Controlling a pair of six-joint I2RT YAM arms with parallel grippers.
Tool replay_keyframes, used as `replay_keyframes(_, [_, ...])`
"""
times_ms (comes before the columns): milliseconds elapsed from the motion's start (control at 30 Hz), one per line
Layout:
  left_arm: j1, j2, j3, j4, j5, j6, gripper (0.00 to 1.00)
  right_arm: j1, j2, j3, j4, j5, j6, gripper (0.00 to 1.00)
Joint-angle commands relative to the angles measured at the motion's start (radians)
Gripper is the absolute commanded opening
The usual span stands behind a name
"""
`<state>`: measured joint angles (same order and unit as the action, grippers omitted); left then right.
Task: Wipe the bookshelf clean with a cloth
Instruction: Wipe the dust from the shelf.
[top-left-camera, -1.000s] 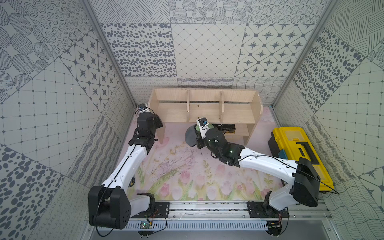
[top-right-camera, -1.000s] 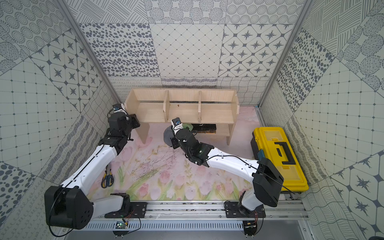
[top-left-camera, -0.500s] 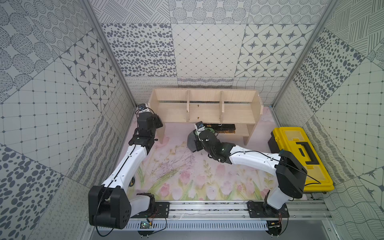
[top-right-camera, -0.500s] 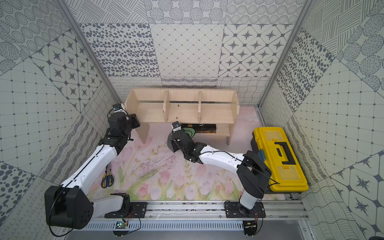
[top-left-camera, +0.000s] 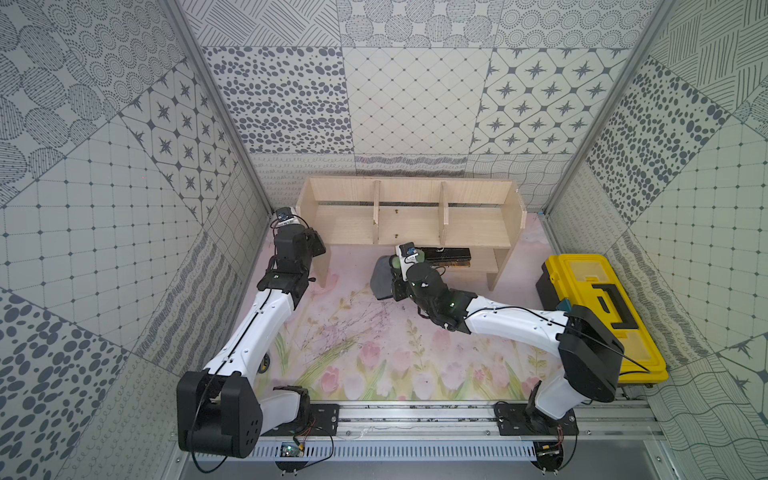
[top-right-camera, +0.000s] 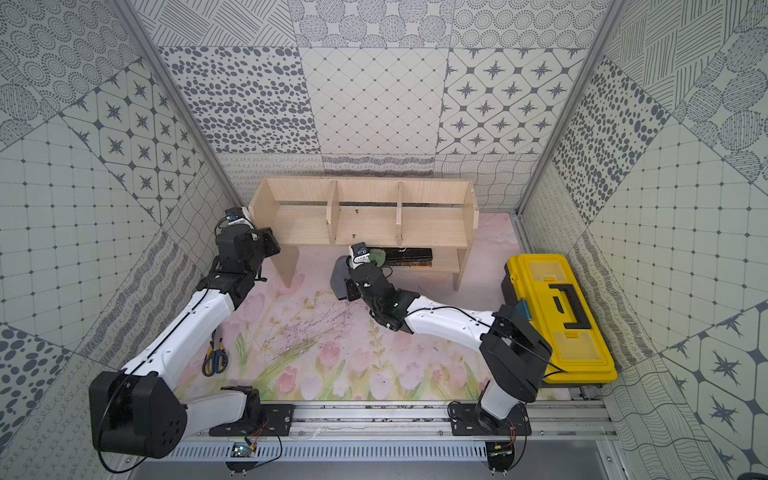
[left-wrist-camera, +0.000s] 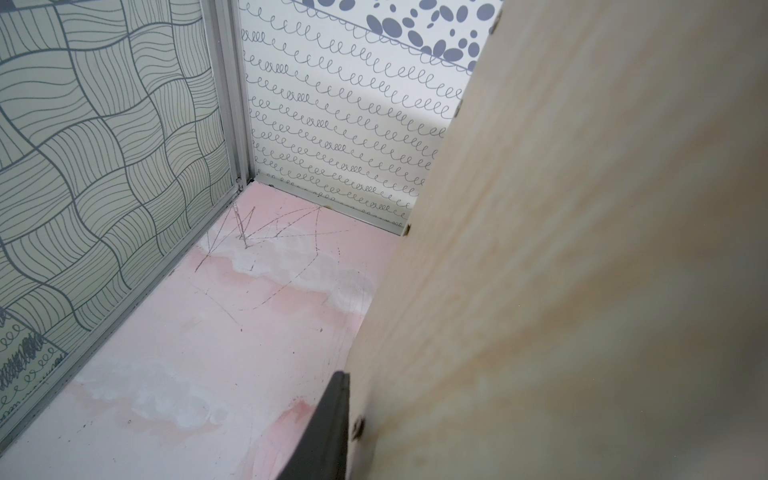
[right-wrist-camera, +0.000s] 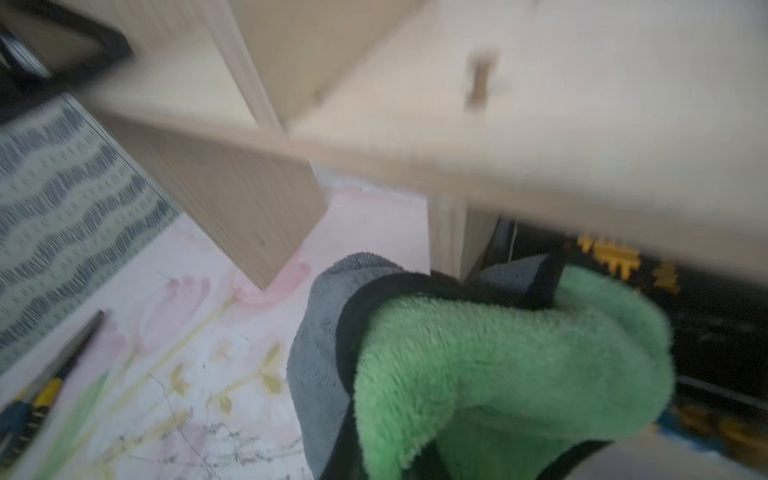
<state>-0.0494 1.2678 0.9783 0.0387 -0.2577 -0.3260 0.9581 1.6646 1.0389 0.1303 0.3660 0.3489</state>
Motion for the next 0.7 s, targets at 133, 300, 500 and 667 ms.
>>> replay_keyframes(133, [0.013, 0.020, -0.016, -0.091, -0.034, -0.245, 0.00, -0.109, -0.060, -0.129, 0.063, -0.024, 0.134, 0.00])
replay_keyframes(300, [0.015, 0.022, -0.014, -0.095, -0.040, -0.243, 0.00, -0.265, -0.268, -0.328, 0.088, -0.033, 0.167, 0.00])
replay_keyframes(500, [0.016, 0.020, -0.011, -0.102, -0.057, -0.238, 0.00, -0.607, -0.545, -0.493, 0.005, -0.111, 0.179, 0.00])
replay_keyframes(667, [0.017, 0.018, -0.012, -0.098, -0.050, -0.240, 0.00, -0.804, -0.706, -0.489, -0.100, -0.229, 0.134, 0.00])
